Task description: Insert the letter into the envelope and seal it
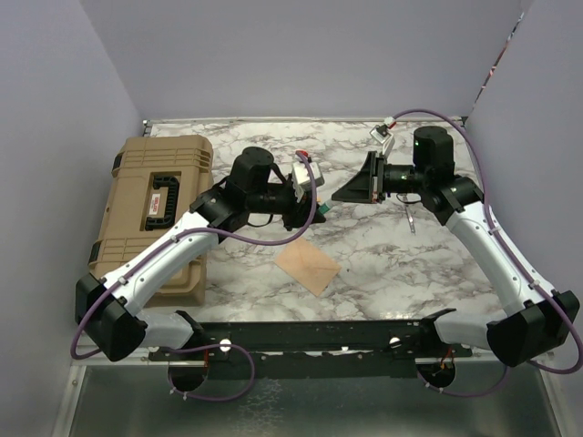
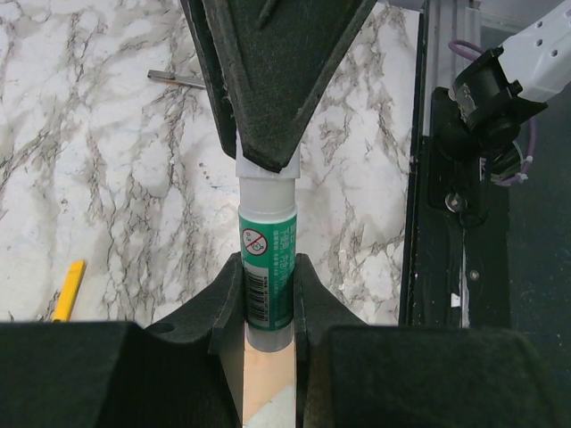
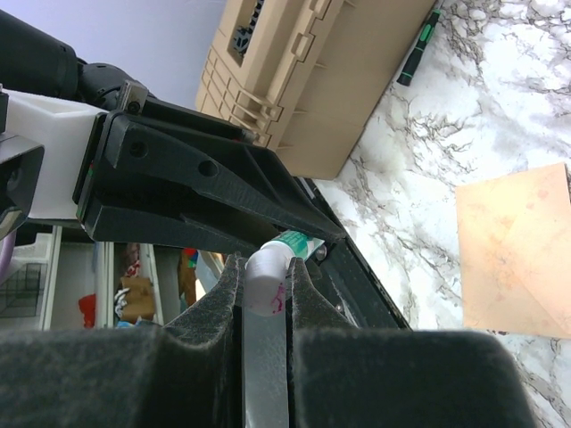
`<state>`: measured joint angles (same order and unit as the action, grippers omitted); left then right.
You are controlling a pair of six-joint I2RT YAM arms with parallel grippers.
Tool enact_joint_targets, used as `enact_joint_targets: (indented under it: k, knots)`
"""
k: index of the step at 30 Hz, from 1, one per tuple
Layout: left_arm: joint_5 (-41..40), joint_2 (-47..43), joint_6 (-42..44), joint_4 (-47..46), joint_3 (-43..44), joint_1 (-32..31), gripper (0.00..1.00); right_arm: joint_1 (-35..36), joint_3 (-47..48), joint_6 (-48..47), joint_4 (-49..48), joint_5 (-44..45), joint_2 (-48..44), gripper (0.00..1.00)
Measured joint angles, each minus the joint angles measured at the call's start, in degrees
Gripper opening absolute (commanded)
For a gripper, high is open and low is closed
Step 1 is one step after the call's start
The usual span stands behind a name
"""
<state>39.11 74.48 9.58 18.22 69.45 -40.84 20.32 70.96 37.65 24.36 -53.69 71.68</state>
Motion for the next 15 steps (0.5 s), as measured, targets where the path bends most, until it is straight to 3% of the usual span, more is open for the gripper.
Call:
enact_joint_targets:
  k: [15]
  knots:
    - [0.6, 0.7, 1.1, 1.4, 1.0, 0.0, 0.00, 0.0, 0.0, 0.1, 0.2, 0.0, 0.0, 0.00]
